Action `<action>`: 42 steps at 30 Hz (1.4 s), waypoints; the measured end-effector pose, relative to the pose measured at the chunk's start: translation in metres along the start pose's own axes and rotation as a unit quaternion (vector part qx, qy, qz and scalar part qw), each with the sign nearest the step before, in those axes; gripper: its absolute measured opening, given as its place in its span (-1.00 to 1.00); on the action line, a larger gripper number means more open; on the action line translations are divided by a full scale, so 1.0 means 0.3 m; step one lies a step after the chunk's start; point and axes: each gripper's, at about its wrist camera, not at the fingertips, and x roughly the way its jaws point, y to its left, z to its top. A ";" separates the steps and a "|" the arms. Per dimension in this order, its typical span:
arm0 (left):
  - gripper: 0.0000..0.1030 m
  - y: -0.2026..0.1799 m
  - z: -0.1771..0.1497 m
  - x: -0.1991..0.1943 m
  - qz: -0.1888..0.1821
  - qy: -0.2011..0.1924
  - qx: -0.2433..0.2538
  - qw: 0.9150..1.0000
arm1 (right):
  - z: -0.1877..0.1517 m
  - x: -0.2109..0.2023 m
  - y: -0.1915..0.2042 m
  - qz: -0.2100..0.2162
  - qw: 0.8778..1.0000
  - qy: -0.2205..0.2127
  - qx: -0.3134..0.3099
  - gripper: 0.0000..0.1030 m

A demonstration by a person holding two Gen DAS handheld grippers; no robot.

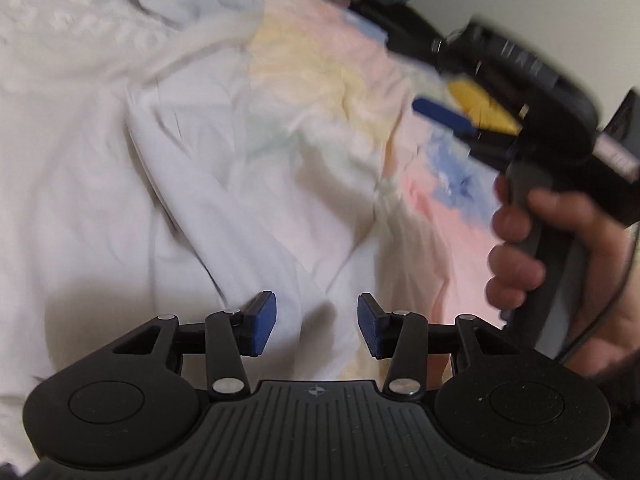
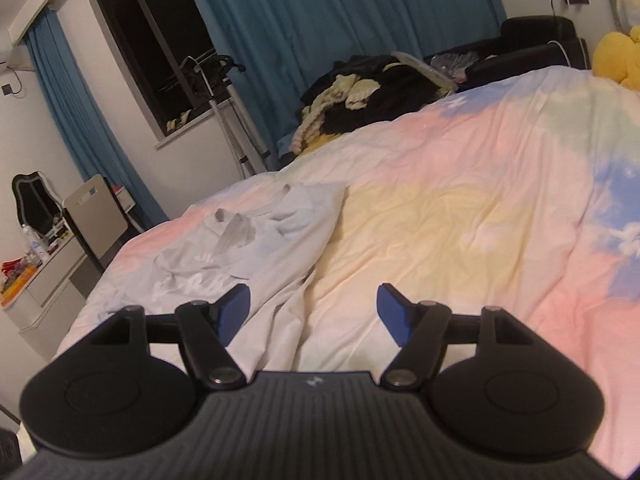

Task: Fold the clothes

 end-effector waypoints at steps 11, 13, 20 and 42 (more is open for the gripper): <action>-0.89 0.051 -0.006 0.107 0.035 0.020 -0.022 0.999 | -0.007 0.015 -0.026 -0.008 1.000 0.002 0.010 0.39; -0.90 0.072 -0.006 0.056 0.006 0.022 -0.034 0.999 | -0.008 0.016 -0.028 -0.010 1.000 0.001 0.011 0.39; -0.90 0.079 -0.024 -0.318 -0.093 -0.018 -0.044 0.995 | -0.011 -0.010 -0.027 0.003 1.000 -0.010 0.020 0.39; 0.34 0.340 -0.170 -0.661 0.085 -0.080 -0.072 0.991 | -0.322 0.336 0.267 0.005 0.968 0.221 -0.122 -0.47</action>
